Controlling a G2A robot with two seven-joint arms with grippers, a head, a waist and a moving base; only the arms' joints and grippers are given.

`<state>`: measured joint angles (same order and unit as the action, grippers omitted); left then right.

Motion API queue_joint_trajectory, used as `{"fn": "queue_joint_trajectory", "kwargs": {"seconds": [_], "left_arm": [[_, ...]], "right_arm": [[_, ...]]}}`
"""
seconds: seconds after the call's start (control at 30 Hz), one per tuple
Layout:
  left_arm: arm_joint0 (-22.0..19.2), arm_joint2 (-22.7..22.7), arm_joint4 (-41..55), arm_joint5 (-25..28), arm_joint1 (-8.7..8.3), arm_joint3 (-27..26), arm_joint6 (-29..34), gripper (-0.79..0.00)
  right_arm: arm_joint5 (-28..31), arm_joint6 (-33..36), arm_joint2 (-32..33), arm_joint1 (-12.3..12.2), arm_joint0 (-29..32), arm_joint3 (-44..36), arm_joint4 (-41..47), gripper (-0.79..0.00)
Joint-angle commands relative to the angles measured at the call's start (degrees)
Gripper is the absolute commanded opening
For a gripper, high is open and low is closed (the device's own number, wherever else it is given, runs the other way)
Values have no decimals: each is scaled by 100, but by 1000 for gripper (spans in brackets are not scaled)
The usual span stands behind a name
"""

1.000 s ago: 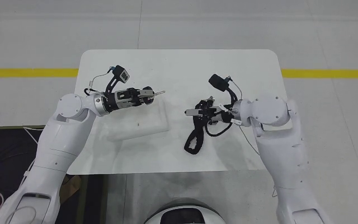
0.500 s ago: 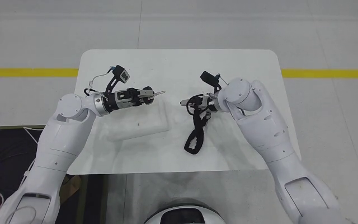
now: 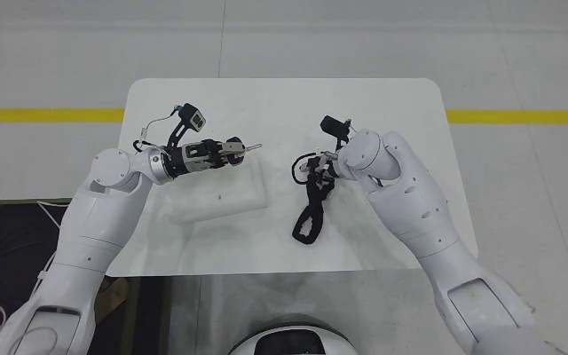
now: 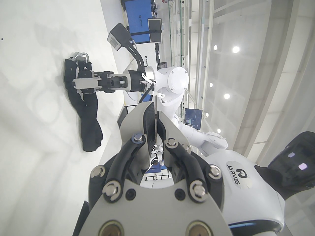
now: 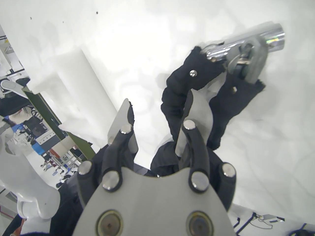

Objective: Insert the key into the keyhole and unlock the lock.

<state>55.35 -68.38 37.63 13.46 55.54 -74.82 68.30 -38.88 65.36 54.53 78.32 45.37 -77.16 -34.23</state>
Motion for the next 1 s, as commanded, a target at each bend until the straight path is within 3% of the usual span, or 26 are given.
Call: {"fn": "queue_joint_trajectory", "kwargs": {"seconds": [0.0,0.1,0.2,0.3,0.33,0.37,0.4,0.63,0.83,0.97], "left_arm": [[0,0,0,0,0,0,0,-785],[0,0,0,0,0,0,0,-785],[0,0,0,0,0,0,0,-785],[0,0,0,0,0,0,0,-785],[0,0,0,0,0,0,0,-785],[0,0,0,0,0,0,0,-785],[0,0,0,0,0,0,0,-785],[0,0,0,0,0,0,0,-785],[0,0,0,0,0,0,0,-785],[0,0,0,0,0,0,0,-785]], "right_arm": [[-151,-146,-68,28,1,32,-134,-332],[-303,-298,-188,78,-31,147,-328,-379],[-326,-321,-266,140,-90,266,-334,-305],[-411,-406,-352,198,-132,347,-470,-369],[-429,-424,-360,216,-143,372,-494,-409],[-473,-468,-381,233,-149,394,-570,-566],[-474,-469,-387,251,-148,409,-574,-785],[-333,-329,-315,335,-142,442,-712,-785],[539,544,441,215,14,20,-31,-785],[951,956,844,68,216,-241,-39,-785]]}}
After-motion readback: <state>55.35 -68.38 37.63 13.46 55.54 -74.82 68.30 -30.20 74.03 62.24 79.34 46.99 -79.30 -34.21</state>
